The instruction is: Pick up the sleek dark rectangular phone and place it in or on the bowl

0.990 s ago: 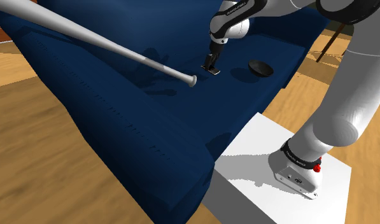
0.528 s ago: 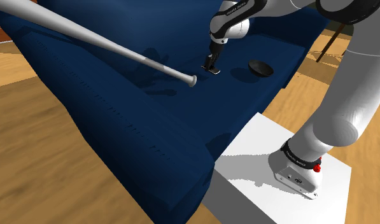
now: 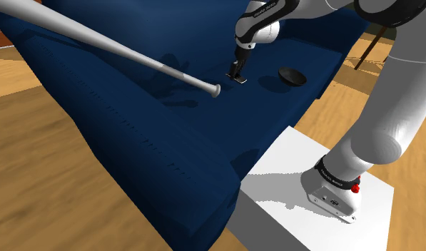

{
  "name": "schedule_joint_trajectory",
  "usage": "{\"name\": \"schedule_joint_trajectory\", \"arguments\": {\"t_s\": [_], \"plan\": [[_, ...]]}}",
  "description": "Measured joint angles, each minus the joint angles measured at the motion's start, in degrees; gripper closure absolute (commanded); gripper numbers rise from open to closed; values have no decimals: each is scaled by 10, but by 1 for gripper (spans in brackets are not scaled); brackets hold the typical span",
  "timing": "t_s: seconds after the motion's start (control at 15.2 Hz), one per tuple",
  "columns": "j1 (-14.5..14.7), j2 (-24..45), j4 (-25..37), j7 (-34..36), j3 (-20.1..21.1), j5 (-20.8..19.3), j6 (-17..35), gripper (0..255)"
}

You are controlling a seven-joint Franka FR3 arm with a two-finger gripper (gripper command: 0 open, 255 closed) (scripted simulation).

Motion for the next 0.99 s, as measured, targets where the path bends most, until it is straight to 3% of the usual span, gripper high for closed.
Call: {"name": "schedule_joint_trajectory", "arguments": {"t_s": [0.99], "plan": [[4, -52, 45, 19, -7, -23, -95, 255]]}}
